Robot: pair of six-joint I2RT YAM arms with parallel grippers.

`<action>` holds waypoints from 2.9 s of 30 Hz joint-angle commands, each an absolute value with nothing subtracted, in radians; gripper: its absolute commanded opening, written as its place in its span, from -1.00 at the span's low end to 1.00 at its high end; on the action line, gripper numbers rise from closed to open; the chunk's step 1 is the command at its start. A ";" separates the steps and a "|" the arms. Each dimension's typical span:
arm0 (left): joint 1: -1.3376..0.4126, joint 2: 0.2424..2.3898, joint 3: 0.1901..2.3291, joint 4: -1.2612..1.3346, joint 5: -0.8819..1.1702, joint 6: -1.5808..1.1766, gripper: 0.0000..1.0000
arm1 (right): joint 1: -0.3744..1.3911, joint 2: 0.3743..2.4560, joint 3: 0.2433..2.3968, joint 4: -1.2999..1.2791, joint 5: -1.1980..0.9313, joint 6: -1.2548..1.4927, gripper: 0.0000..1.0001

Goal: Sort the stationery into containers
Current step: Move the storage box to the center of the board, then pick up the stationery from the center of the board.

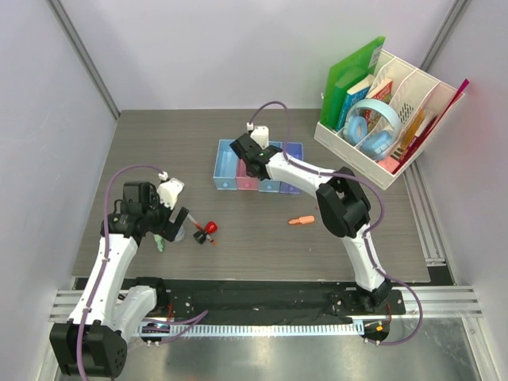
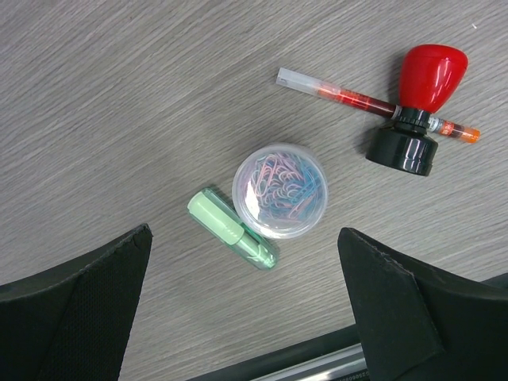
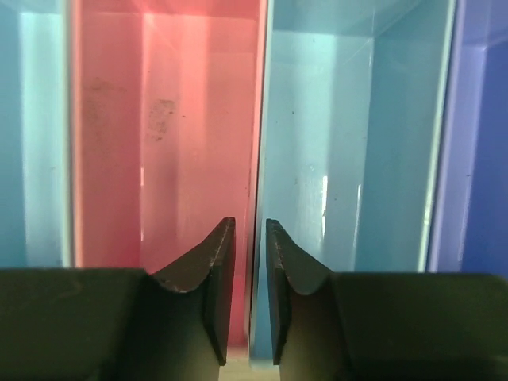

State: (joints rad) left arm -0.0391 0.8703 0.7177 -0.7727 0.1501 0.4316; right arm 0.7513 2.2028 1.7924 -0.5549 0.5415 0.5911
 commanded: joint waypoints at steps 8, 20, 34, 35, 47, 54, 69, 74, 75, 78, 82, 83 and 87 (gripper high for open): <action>-0.037 0.968 0.798 -0.719 0.303 0.501 0.99 | 0.762 1.976 1.830 -0.508 0.504 0.221 -0.05; -0.215 1.149 0.845 -0.822 0.443 0.703 1.00 | 0.698 1.775 1.622 -0.497 0.258 -0.158 0.15; -0.258 1.295 0.792 -0.721 0.390 0.706 0.99 | 0.597 1.588 1.586 -0.477 0.173 -0.221 0.17; -0.259 1.305 0.790 -0.709 0.390 0.706 1.00 | 0.597 1.583 1.586 -0.477 0.170 -0.221 0.17; -0.279 1.391 0.785 -0.675 0.371 0.681 0.81 | 0.581 1.582 1.586 -0.476 0.156 -0.213 0.17; -0.290 1.411 0.781 -0.670 0.354 0.673 0.60 | 0.575 1.583 1.585 -0.472 0.152 -0.206 0.17; -0.325 1.483 0.795 -0.660 0.341 0.650 0.18 | 0.572 1.583 1.571 -0.466 0.130 -0.193 0.17; -0.333 1.479 0.798 -0.670 0.318 0.647 -0.48 | 0.572 1.589 1.560 -0.465 0.115 -0.190 0.17; -0.333 1.476 0.802 -0.672 0.318 0.646 -0.55 | 0.574 1.592 1.559 -0.465 0.109 -0.192 0.17; -0.336 1.462 0.819 -0.704 0.308 0.649 -0.74 | 0.572 1.598 1.551 -0.466 0.083 -0.193 0.17; -0.337 1.418 0.850 -0.767 0.307 0.647 -0.97 | 0.568 1.595 1.532 -0.479 -0.039 -0.206 0.21; -0.337 1.387 0.857 -0.776 0.310 0.647 -1.00 | 0.563 1.595 1.528 -0.491 -0.114 -0.204 0.22; -0.341 1.289 0.914 -0.819 0.308 0.640 -1.00 | 0.545 1.595 1.525 -0.509 -0.288 -0.181 0.39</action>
